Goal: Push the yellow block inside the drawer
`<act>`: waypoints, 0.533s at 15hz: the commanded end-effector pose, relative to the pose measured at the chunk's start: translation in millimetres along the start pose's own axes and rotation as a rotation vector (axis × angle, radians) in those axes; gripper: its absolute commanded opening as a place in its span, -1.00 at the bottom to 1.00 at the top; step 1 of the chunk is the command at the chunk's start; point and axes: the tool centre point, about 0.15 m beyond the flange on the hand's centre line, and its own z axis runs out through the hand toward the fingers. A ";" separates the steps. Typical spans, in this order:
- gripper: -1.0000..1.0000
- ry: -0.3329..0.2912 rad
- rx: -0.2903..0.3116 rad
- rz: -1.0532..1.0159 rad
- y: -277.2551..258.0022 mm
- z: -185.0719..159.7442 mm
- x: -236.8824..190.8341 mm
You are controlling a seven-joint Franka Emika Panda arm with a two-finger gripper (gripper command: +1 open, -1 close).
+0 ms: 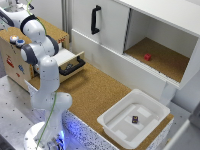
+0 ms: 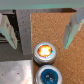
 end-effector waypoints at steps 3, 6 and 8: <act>1.00 0.129 0.044 -0.027 16.9 8.8 -53.7; 1.00 0.147 0.109 -0.068 21.1 29.7 -70.4; 1.00 0.162 0.117 -0.068 32.2 37.7 -81.6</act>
